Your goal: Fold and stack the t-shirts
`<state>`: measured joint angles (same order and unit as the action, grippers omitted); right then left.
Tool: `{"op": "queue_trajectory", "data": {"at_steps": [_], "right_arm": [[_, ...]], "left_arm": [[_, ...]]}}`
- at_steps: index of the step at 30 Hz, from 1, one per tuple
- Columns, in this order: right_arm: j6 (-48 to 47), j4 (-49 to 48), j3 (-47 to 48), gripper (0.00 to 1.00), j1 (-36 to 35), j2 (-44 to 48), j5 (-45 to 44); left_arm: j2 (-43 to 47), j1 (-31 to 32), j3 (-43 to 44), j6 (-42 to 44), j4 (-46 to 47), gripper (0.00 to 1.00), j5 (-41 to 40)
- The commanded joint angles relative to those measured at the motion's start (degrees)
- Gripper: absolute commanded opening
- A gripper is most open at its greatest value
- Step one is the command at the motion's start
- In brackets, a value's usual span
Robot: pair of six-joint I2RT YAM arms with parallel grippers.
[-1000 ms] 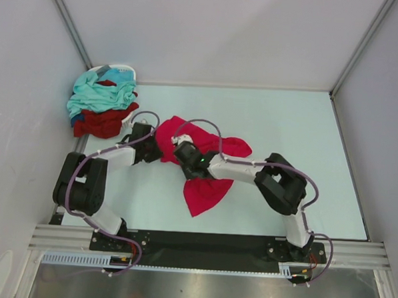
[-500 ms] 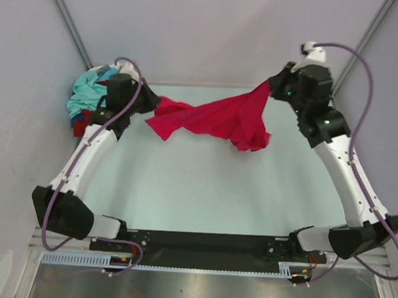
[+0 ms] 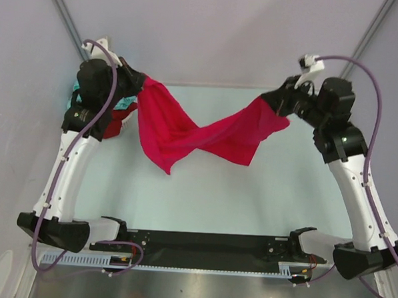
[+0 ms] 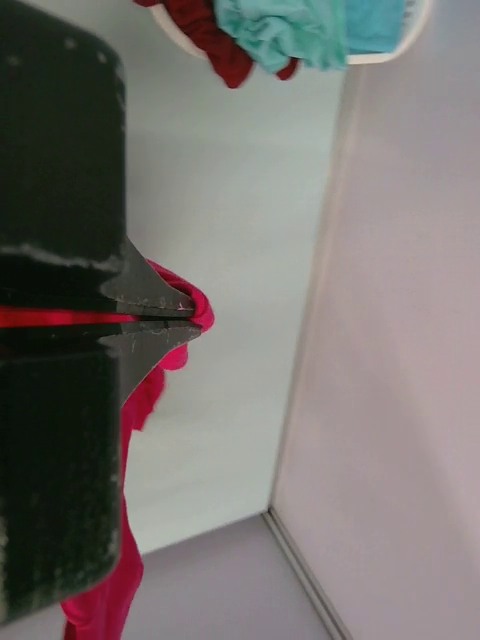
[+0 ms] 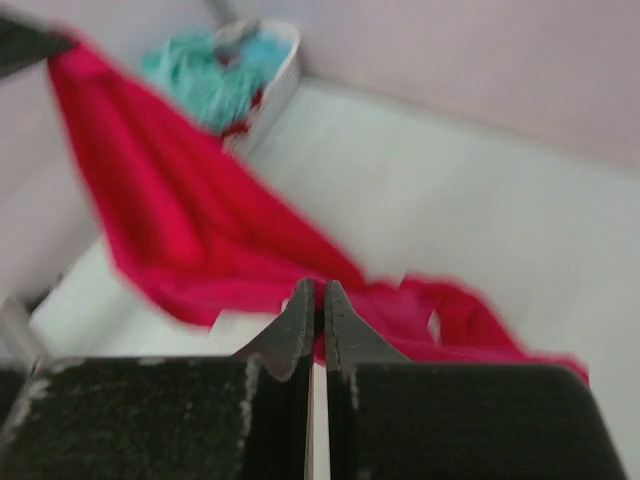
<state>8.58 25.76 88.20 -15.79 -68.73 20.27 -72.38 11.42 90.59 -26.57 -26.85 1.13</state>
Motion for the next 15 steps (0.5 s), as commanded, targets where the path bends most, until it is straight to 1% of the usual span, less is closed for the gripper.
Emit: {"op": "queue_trajectory", "data": {"at_steps": [1, 2, 3, 4, 5, 6, 7, 9, 10, 11, 12, 13, 14, 15], "right_arm": [[-0.2, 6.7, -15.6, 0.0, -6.2, 6.7, 9.4], [1.0, 7.9, -18.8, 0.0, -8.4, 7.7, 8.6], [2.1, 10.0, -22.6, 0.0, -13.5, 8.4, 7.9], [5.6, 11.0, -28.2, 0.0, -16.2, 9.6, 6.3], [7.1, 13.5, -30.7, 0.0, -18.9, 9.8, 5.0], [8.6, 15.3, -32.4, 0.0, -24.6, 10.2, 3.3], [12.1, 16.9, -34.9, 0.0, -26.5, 10.7, -1.1], [14.4, 19.9, -36.9, 0.0, -28.7, 11.6, -1.2], [15.1, 20.9, -37.6, 0.06, -28.8, 12.3, -1.4], [16.5, 21.9, -38.3, 0.19, -28.7, 12.7, -2.2], [16.5, 22.1, -38.2, 0.62, -28.5, 12.8, -3.1], [16.4, 22.1, -37.8, 0.8, -27.5, 12.2, -5.1], [16.2, 22.0, -35.2, 0.99, -26.4, 11.3, -6.7], [16.4, 22.1, -33.6, 1.0, -24.3, 9.7, -7.8]], "left_arm": [[2.0, -0.6, -8.9, -0.8, -3.7, 0.0, -3.1], [2.2, -0.6, -10.6, -1.1, -4.0, 0.0, -3.7], [2.6, -0.7, -12.3, -1.3, -4.2, 0.0, -4.0], [2.8, -0.6, -15.2, -1.4, -4.4, 0.0, -4.8], [2.6, -0.7, -16.5, -2.0, -4.6, 0.0, -5.2], [2.5, -0.8, -18.8, -2.2, -4.8, 0.0, -5.4], [2.4, -0.8, -19.7, -2.5, -4.7, 0.0, -6.4], [2.2, -0.9, -22.5, -3.8, -4.4, 0.0, -7.2], [1.7, -0.8, -23.3, -4.2, -3.6, 0.0, -7.2], [1.5, -0.9, -23.9, -4.5, -3.1, 0.0, -6.8], [1.0, -0.8, -24.7, -4.5, -2.9, 0.0, -6.4], [0.4, -0.8, -24.8, -4.5, -2.4, 0.0, -6.1], [-0.2, -0.9, -25.0, -4.7, -2.2, 0.0, -5.5], [-0.6, -0.9, -25.5, -4.7, -2.0, 0.0, -5.4]]}}
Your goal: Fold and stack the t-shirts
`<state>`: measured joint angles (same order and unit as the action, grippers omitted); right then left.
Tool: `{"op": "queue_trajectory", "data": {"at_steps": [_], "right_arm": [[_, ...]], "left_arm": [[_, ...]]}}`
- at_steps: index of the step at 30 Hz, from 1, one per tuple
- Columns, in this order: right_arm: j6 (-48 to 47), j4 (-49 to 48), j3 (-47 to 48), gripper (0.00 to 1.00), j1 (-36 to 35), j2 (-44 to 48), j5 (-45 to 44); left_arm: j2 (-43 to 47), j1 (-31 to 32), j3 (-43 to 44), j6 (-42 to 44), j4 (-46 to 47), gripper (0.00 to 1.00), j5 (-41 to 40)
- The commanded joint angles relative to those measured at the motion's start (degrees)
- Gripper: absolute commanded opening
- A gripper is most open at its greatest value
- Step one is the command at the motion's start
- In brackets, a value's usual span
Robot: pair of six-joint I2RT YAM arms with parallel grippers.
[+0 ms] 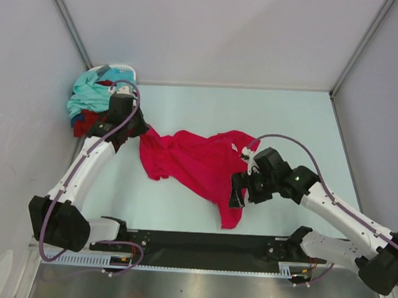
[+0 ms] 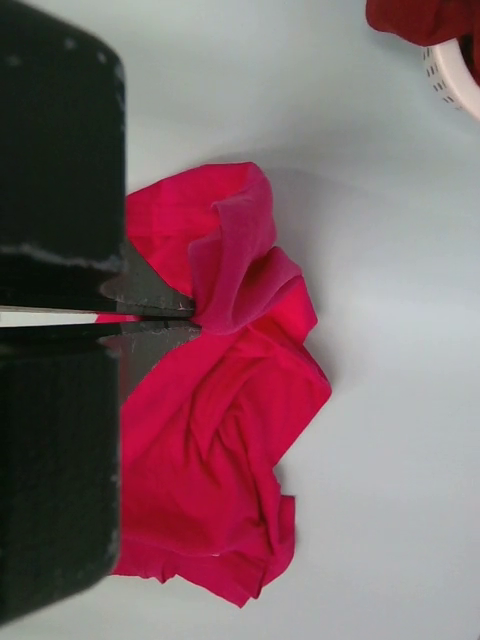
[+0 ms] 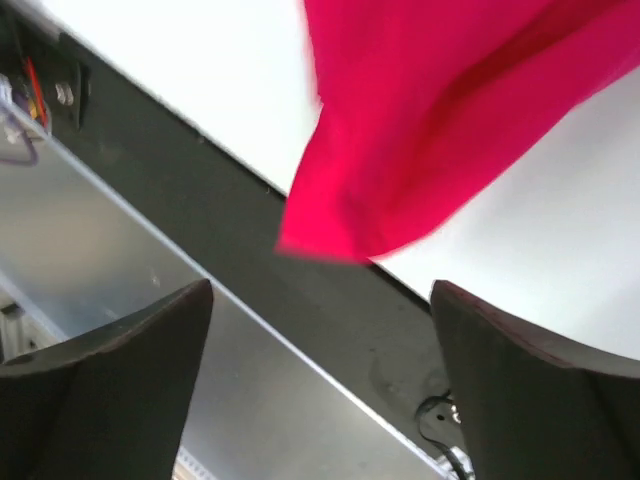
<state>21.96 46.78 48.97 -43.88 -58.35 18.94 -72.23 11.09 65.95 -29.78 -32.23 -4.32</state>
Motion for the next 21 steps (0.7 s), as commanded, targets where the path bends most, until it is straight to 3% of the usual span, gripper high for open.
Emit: {"op": "queue_trajectory", "data": {"at_steps": [1, 4, 7, 11, 15, 21], "right_arm": [[3.3, 0.8, 7.5, 1.0, 8.8, -2.5, -6.7], [6.0, -1.2, 16.6, 1.0, 18.3, -11.2, -9.3], [7.8, -4.8, 23.5, 1.0, 22.5, -20.0, -13.7], [7.2, -14.7, 26.8, 0.94, 27.9, -28.8, -18.8], [9.9, -16.9, 29.6, 0.84, 32.6, -40.8, -19.6], [11.5, -21.0, 29.5, 0.77, 33.2, -47.2, -21.2]], "left_arm": [[-0.7, -0.5, -1.2, -1.5, 3.9, 0.0, -0.1], [-0.7, -0.5, -2.8, -1.5, 4.9, 0.0, -0.9], [-0.3, -0.5, -4.4, -1.6, 5.8, 0.0, -0.7], [0.9, -0.5, -6.8, -2.1, 7.2, 0.0, 0.1], [1.9, -0.5, -8.7, -2.7, 8.1, 0.0, 0.6], [2.1, -0.5, -8.7, -2.6, 8.5, 0.0, 1.1]]}}
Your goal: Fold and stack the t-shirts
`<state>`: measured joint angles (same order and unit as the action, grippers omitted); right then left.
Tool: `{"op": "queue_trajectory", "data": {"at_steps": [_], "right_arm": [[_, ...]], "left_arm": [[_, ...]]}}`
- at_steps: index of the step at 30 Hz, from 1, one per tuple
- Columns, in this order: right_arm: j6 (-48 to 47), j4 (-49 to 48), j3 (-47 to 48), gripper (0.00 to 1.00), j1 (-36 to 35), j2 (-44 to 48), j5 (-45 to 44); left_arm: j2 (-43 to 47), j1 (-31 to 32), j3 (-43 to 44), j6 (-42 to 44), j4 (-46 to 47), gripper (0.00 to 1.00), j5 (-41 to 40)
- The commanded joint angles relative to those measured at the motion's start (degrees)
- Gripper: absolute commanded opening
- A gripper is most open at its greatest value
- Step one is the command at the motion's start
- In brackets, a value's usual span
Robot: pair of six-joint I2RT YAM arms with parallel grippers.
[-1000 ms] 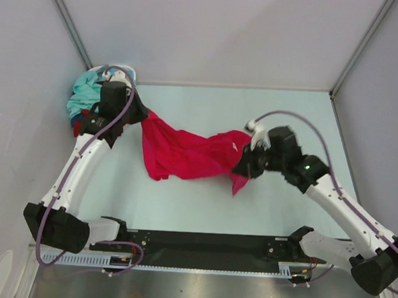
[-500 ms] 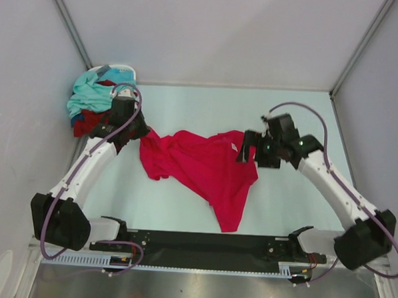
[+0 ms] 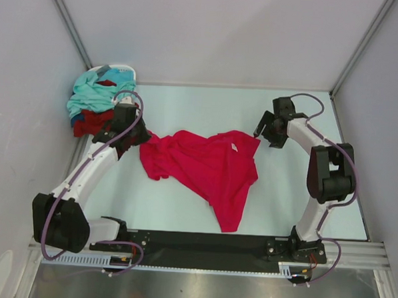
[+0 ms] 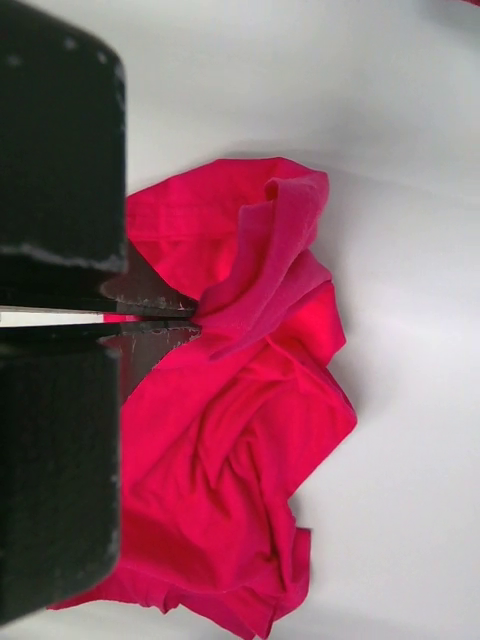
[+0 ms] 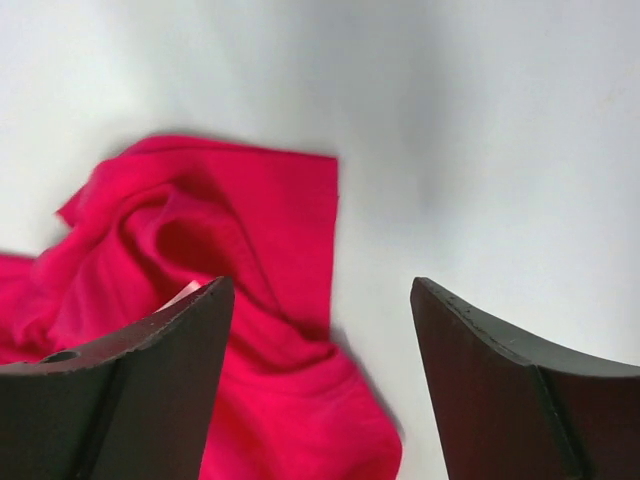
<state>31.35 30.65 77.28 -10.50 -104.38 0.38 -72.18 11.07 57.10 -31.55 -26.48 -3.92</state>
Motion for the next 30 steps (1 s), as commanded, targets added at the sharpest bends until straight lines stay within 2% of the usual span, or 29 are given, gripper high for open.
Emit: {"op": "queue_trajectory", "data": {"at_steps": [1, 11, 21, 27, 30], "right_arm": [[2.0, -6.5, 1.1, 0.75, -0.1, -2.2, -2.8], [-1.7, -6.0, 5.5, 0.63, -0.1, -11.5, -5.2], [-5.0, -6.0, 6.3, 0.51, -2.2, -14.4, -8.1], [-6.9, -4.3, 5.6, 0.49, -5.0, -15.0, -12.2], [-6.7, -3.6, 5.8, 0.44, -4.8, -16.2, -12.5]], "left_arm": [[2.0, -0.4, 0.2, -0.6, 2.7, 0.0, 0.7], [0.9, -0.4, 1.3, 0.1, 2.2, 0.0, 0.9], [0.6, -0.5, 2.0, 0.9, 1.8, 0.0, 1.1], [0.9, -0.4, 2.0, 1.4, 1.5, 0.0, 0.8], [0.7, -0.5, 2.1, 1.5, 1.3, 0.0, 0.8]]}}
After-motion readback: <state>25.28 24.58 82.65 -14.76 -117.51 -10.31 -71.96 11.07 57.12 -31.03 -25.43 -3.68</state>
